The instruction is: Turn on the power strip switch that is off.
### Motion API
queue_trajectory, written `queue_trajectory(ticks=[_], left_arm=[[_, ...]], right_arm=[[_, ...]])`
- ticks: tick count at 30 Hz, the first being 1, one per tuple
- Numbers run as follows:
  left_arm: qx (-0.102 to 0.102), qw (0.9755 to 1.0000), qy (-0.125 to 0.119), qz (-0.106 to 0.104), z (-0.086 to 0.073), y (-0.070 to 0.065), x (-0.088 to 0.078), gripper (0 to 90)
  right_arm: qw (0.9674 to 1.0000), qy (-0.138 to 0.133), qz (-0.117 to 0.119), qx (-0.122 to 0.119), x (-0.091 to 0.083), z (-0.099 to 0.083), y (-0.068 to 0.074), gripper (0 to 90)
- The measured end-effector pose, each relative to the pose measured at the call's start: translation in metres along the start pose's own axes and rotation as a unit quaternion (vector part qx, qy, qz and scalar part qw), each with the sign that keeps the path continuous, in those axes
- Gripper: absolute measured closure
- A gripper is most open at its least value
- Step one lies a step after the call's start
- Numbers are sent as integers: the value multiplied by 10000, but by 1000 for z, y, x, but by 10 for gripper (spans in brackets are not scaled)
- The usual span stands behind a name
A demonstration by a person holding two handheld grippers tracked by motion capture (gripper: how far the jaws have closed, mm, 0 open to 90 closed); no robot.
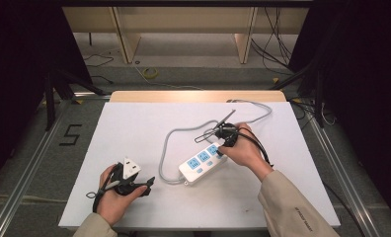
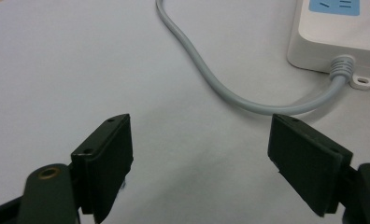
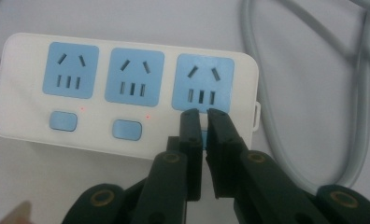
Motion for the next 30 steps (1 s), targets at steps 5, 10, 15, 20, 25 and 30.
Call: queue_trajectory(ticks=[5, 10, 15, 20, 25, 30], left_arm=[[6, 10000, 0, 3, 0, 0, 0, 220], [-1, 10000, 3, -11, 0, -1, 0, 220], [11, 10000, 15, -10, 0, -1, 0, 221], [-9, 10000, -2, -19, 0, -2, 1, 221], [0, 10000, 7, -21, 0, -2, 0, 222], [5, 10000, 11, -20, 0, -2, 1, 222]], right_arm=[[10000, -76, 19, 7, -2, -2, -1, 833], [9998, -189, 46, 32, -5, -4, -1, 803], [9993, -368, 73, 59, -9, -4, -2, 765], [9988, -483, 64, 81, -12, -4, -2, 742], [9980, -616, 62, 102, -14, -4, -2, 726], [9971, -745, 60, 129, -18, -8, -4, 705]])
Point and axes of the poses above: each handheld gripper's, and its own axes: x roughly forward along the jaws, z roughly out of its top, y roughly to its left, the point moved 10 cm from there along x, roughly forward along the jaws, and after that the axes turned 7 degrees about z, right-handed, at the moved point
